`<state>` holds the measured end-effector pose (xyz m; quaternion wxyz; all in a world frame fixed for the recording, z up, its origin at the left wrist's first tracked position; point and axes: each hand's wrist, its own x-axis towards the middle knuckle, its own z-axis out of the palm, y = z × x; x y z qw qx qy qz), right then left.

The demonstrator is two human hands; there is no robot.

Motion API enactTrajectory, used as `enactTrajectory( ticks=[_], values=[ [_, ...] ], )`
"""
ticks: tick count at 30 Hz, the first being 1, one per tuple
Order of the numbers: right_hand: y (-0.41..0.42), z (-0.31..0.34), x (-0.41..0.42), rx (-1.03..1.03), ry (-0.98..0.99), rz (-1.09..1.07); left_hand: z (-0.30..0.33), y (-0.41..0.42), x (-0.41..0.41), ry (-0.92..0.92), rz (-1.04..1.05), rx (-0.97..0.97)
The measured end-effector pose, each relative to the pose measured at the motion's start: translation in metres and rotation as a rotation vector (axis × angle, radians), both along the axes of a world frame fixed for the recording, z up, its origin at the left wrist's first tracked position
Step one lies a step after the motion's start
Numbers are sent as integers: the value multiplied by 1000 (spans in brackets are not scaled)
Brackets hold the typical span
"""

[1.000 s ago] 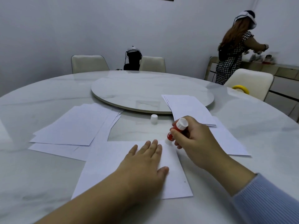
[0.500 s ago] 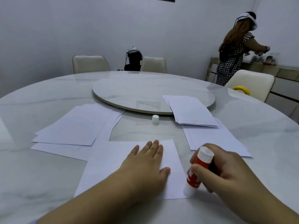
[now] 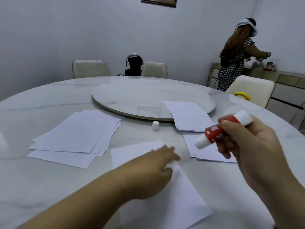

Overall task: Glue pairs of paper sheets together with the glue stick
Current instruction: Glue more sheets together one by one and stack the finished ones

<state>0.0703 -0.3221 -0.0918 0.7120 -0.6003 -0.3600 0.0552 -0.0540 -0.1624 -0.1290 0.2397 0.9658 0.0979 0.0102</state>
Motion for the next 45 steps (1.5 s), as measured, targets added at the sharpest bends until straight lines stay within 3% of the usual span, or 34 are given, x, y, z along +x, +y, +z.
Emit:
enactTrajectory(
  ticks=[2, 4, 8, 16, 26, 32, 37, 40, 43, 45],
  values=[
    [22, -5, 5, -50, -65, -28, -11, 3, 3, -28, 144, 180],
    [45, -13, 11, -142, -104, -21, -26, 3, 14, 57, 252, 284],
    [80, -35, 20, -366, -232, 41, -36, 8, 16, 152, 287, 300],
    [102, -49, 25, -468, -295, 84, -35, 10, 15, 115, 278, 294],
    [13, -31, -13, -616, -457, 102, -32, 10, 14, 145, 269, 276],
    [-36, -29, -25, -516, -336, 223, -29, 11, 13, 144, 261, 243],
    [-36, -15, -7, 136, 144, 240, -22, 19, 4, 189, 295, 159],
    [-19, 1, 7, 378, 396, 249, -20, 23, -13, 125, 263, 173],
    [12, 8, 21, 318, 567, 305, -9, 33, -38, 25, 16, 126],
    [37, 6, 29, 140, 486, 282, -1, 41, -50, 41, -96, 78]
  ],
)
